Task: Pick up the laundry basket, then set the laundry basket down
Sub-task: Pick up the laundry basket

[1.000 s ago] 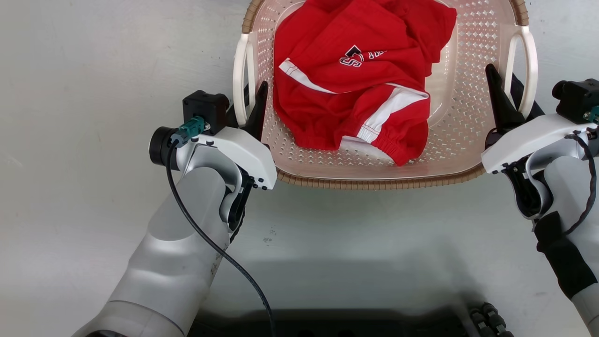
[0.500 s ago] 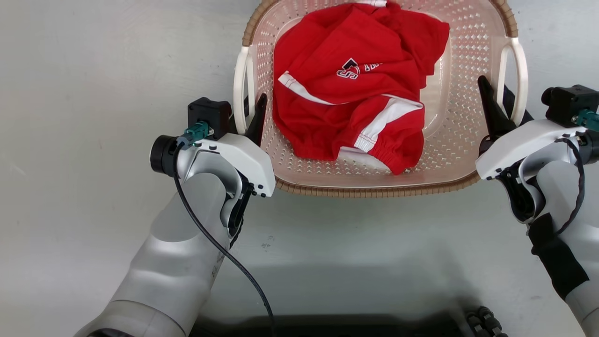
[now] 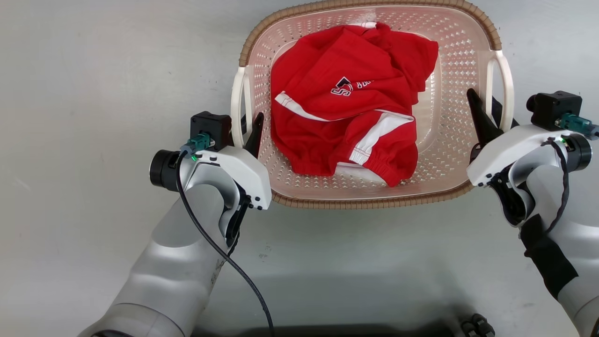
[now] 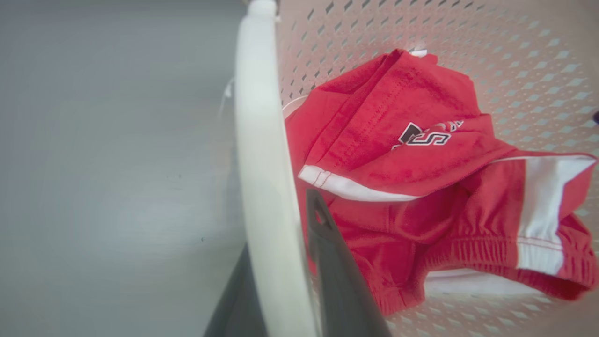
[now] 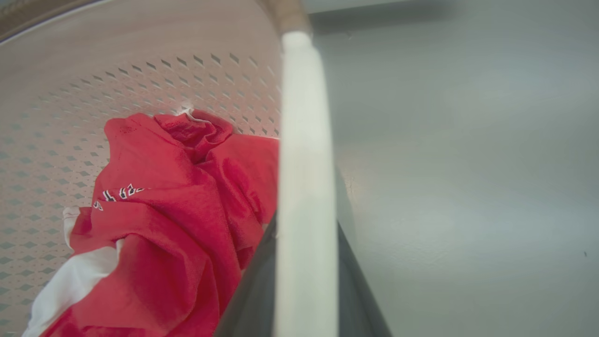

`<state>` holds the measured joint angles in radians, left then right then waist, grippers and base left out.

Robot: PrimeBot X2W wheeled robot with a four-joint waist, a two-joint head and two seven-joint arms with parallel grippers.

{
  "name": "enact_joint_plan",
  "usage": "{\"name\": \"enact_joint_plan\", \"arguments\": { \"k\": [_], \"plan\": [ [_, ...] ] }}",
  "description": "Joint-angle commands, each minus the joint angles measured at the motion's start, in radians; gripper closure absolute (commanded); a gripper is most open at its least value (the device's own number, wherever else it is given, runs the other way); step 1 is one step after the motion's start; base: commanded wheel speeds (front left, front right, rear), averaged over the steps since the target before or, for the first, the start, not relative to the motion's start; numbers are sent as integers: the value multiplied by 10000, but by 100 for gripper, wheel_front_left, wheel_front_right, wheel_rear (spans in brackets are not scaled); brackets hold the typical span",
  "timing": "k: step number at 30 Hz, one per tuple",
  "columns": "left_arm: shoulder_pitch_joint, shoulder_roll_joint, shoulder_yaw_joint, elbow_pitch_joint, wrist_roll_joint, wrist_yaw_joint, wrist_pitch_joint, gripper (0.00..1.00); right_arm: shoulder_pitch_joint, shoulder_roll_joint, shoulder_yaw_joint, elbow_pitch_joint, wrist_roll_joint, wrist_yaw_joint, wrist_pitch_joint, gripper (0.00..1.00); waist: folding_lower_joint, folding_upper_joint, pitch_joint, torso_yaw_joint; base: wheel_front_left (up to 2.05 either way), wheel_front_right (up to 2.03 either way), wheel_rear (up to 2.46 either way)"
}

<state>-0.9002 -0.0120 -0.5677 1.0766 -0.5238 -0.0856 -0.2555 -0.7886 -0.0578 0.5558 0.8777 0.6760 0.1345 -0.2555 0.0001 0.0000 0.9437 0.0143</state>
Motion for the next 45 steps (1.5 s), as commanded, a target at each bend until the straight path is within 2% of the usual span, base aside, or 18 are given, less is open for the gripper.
{"name": "enact_joint_plan", "arguments": {
  "k": [1, 20, 30, 36, 45],
  "plan": [
    [136, 622, 84, 159, -46, -188, -63, 100, 177, -533, 157, 270, 84, -38, -63, 100, 0, 0, -123, -19, 0, 0, 0],
    [-149, 622, -707, 1712, -780, -425, 76, 100, -383, -336, 1379, 1556, 972, -38, -63, 100, 0, 0, -1247, -234, 0, 0, 0],
    [-58, 638, -1005, 2043, -1055, -446, 1016, 100, -554, -184, 2464, 2399, 1574, -38, 451, 100, 0, 0, -1924, -322, 0, 0, 0],
    [149, 739, -1315, 2068, -1246, -448, 1499, 100, -542, -165, 3074, 2587, 2059, -38, 1009, 100, 0, 0, -2422, -392, 0, 0, 0],
    [524, 926, -1695, 1959, -1749, -449, 1894, 100, -352, -153, 3679, 2788, 2719, -38, 1223, 100, 0, 0, -3161, -400, 0, 0, 0]
  ]
}}
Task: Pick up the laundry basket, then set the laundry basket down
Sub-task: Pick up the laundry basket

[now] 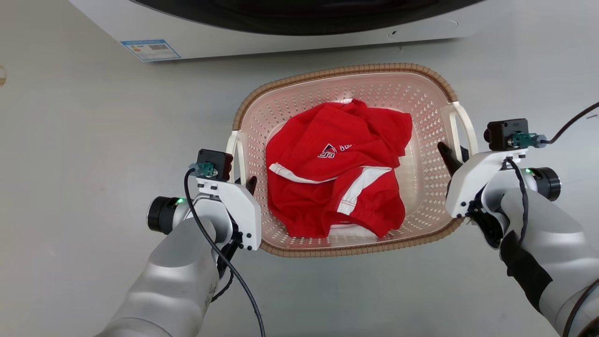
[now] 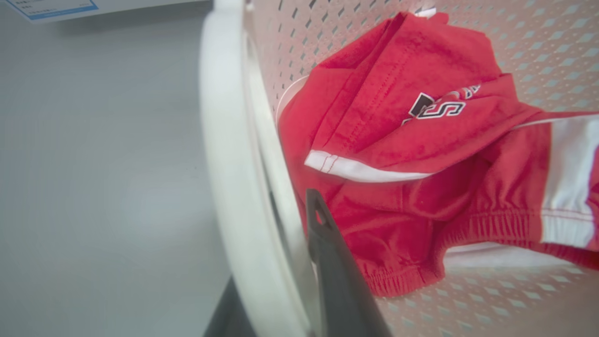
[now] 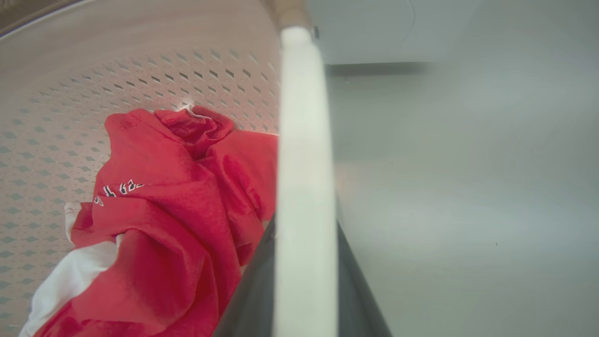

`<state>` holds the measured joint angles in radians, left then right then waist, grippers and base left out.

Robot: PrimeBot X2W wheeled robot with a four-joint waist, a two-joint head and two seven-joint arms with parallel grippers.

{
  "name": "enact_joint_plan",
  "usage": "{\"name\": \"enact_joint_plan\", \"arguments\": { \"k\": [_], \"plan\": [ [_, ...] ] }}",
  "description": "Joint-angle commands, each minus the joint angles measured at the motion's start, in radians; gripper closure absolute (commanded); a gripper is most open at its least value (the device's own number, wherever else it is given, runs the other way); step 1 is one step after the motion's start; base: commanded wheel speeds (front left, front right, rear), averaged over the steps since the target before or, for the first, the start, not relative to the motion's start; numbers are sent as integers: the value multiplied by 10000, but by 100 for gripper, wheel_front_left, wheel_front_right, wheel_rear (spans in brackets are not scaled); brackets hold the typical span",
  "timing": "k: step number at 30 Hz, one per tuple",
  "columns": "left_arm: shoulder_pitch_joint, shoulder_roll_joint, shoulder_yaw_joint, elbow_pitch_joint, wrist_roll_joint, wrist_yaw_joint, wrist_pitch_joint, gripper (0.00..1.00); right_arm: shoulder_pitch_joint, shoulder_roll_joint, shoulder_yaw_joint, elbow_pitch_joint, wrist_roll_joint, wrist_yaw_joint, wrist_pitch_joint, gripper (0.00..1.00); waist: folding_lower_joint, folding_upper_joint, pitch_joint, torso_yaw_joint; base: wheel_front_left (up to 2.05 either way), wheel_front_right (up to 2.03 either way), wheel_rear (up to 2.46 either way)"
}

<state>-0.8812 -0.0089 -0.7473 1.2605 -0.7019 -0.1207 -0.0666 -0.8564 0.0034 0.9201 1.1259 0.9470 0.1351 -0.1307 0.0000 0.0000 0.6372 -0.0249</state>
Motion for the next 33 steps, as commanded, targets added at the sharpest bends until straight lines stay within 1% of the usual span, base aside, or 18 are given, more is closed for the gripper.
{"name": "enact_joint_plan", "arguments": {
  "k": [1, 15, 23, 33],
  "plan": [
    [389, 913, 80, 113, -52, -99, 77, 100, 349, -756, 92, 333, 83, -44, 15, 100, 0, 0, -174, -12, 0, 0, 0],
    [1009, 1282, -415, -75, -878, -99, 700, 100, 725, -625, 701, 641, 859, -44, 401, 100, 0, 0, -1410, -78, 0, 0, 0],
    [1472, 1627, -751, -202, -1424, -99, 1106, 100, 1107, -557, 1008, 805, 1306, -44, 546, 100, 0, 0, -2283, -268, 0, 0, 0],
    [2131, 1942, -1106, -359, -2060, -99, 1539, 100, 1699, -539, 1429, 650, 1811, -44, 844, 100, 0, 0, -3406, -448, 0, 0, 0]
  ]
}}
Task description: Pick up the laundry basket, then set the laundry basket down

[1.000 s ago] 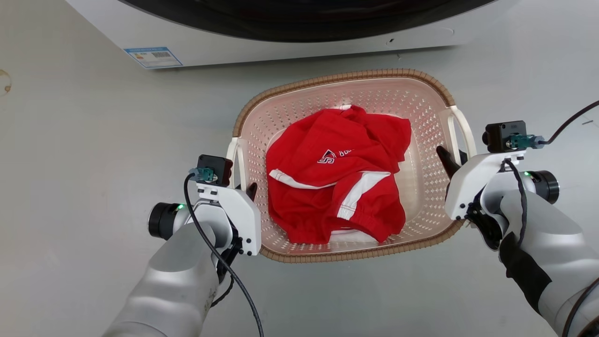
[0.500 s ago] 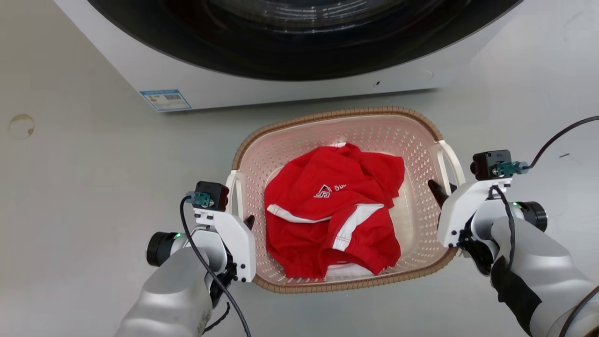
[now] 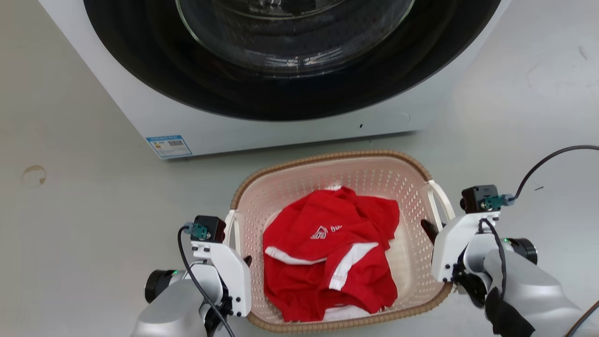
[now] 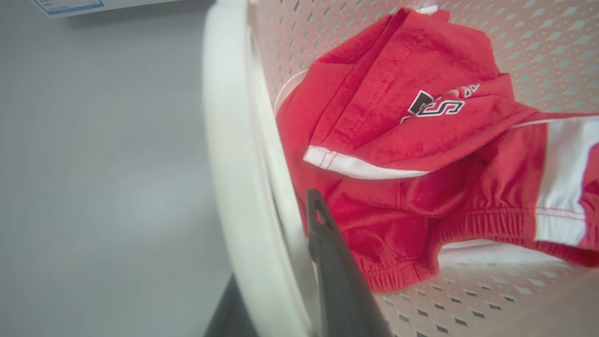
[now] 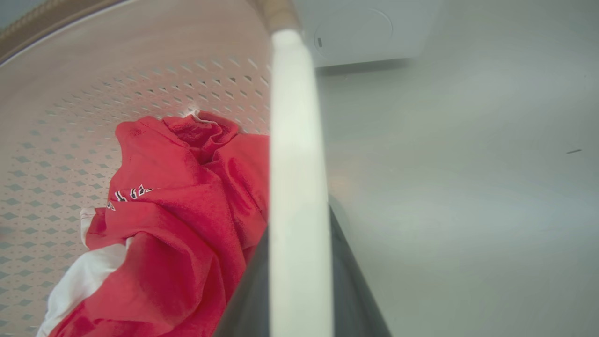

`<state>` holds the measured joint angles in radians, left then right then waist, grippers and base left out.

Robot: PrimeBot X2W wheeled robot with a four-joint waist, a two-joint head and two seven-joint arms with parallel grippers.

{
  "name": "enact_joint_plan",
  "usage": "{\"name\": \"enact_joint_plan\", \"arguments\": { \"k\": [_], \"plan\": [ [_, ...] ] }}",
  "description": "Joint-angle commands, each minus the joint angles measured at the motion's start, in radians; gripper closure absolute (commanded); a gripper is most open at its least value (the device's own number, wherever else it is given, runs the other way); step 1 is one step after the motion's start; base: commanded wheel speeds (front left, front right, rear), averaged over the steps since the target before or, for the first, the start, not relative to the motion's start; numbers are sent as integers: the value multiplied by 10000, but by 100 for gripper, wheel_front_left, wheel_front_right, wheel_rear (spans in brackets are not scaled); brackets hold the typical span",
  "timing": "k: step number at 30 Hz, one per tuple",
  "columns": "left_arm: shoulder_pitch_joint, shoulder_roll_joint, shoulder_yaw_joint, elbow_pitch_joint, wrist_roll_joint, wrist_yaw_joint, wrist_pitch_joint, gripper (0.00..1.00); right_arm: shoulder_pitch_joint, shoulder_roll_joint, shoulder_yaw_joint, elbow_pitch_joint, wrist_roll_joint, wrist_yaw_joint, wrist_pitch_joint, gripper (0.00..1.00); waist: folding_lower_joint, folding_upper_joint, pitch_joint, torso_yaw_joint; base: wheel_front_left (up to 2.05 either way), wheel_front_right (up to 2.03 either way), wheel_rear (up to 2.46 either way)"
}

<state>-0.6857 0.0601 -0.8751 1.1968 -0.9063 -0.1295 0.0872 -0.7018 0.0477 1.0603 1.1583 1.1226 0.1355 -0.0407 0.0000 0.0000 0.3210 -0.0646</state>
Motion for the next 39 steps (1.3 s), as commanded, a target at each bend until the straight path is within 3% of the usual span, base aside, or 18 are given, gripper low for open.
{"name": "enact_joint_plan", "arguments": {
  "k": [1, 12, 39],
  "plan": [
    [238, 1277, 138, 267, -80, -11, 65, 100, 211, -981, 75, 313, 106, -48, -27, 100, 0, 0, -354, -62, 0, 0, 0],
    [323, 1550, -223, 149, -581, -11, 485, 100, 252, -980, 612, 382, 405, -48, 140, 100, 0, 0, -698, -131, 0, 0, 0],
    [429, 1579, -755, 412, -1343, -11, 694, 100, 223, -979, 1374, 559, 959, -48, 160, 100, 0, 0, -1232, -30, 0, 0, 0]
  ]
}}
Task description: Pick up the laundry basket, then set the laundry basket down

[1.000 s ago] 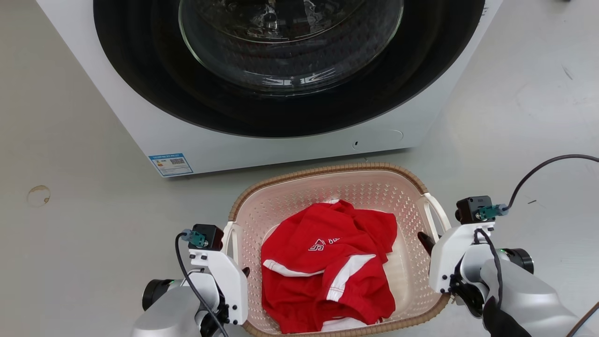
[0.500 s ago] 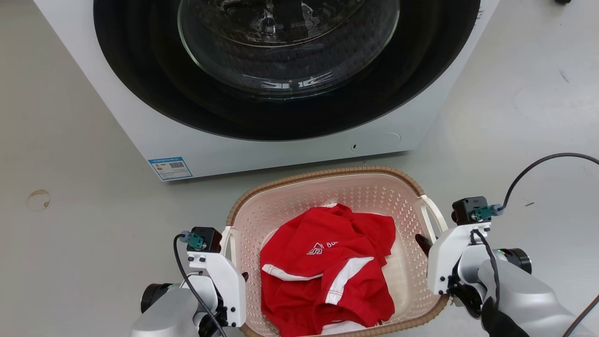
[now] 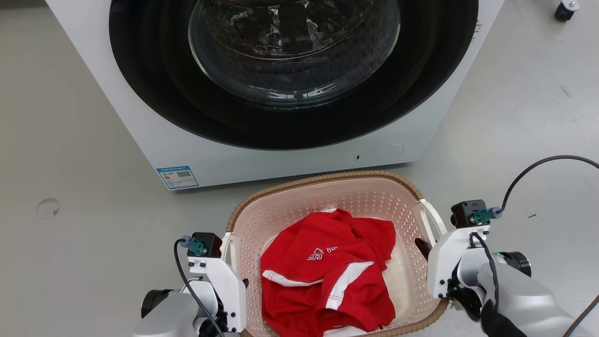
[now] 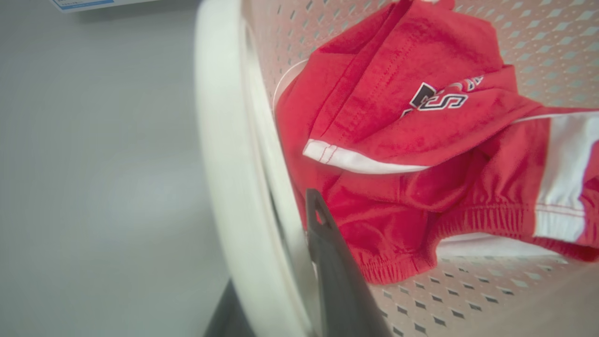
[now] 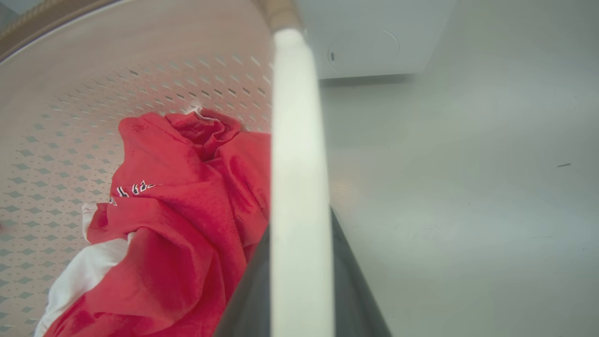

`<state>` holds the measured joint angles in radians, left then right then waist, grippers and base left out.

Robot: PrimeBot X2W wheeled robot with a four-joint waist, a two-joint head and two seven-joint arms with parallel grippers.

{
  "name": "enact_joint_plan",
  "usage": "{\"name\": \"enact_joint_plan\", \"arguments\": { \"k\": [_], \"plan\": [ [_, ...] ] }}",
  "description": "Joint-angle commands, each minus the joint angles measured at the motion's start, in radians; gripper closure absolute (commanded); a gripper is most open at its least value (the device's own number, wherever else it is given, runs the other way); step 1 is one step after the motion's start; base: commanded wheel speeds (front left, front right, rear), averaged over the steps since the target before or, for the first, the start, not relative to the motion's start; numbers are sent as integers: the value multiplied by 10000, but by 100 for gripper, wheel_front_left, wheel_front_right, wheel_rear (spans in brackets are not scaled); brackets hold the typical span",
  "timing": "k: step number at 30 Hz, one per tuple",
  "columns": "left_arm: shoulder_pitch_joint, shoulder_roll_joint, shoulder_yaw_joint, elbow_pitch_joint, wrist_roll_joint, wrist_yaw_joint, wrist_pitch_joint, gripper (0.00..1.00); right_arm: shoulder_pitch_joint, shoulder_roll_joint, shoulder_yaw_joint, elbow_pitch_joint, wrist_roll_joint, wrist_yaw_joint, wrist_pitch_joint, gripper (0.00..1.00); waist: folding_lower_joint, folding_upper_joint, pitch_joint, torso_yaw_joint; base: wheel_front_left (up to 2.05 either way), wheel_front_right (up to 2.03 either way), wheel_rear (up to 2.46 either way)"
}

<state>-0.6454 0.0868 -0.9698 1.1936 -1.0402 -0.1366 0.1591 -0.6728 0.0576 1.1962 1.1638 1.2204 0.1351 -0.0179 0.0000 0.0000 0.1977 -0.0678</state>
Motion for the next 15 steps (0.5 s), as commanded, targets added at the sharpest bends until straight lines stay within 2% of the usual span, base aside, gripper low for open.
{"name": "enact_joint_plan", "arguments": {
  "k": [1, 15],
  "plan": [
    [27, 1308, 172, 445, -23, 60, -37, 100, -67, -1079, 35, 505, -2, -44, -74, 100, 0, 0, 1, 6, 0, 0, 0],
    [243, 1322, -127, 495, -297, 60, -7, 100, 150, -1079, 309, 527, 189, -44, -94, 100, 0, 0, -257, -14, 0, 0, 0]
  ]
}}
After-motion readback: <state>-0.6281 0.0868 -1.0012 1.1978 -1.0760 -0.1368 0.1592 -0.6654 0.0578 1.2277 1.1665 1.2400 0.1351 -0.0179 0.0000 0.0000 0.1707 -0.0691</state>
